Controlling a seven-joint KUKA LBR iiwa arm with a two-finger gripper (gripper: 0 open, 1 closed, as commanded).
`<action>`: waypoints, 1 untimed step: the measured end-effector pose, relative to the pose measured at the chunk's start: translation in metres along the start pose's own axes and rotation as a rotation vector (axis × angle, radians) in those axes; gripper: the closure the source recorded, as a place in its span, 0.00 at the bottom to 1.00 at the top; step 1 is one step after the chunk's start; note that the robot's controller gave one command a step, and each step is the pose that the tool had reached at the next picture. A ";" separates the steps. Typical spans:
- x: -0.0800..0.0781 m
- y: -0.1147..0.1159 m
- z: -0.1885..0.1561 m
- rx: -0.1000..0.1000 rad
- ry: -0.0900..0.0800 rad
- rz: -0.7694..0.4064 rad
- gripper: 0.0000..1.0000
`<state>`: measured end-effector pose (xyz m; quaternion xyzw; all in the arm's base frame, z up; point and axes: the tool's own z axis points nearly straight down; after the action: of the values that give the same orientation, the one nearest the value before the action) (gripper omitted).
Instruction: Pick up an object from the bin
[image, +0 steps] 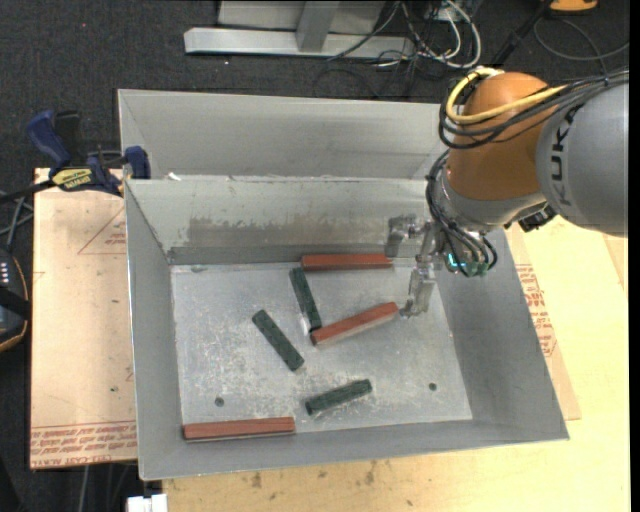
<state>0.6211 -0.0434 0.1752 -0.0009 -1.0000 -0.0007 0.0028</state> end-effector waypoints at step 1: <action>-0.002 0.000 -0.004 0.001 -0.008 -0.001 0.00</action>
Offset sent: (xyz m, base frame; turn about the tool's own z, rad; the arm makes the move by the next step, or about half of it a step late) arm 0.0019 0.0308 -0.1052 -0.0667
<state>0.6229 -0.0433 0.1796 -0.0003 -1.0000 -0.0003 -0.0010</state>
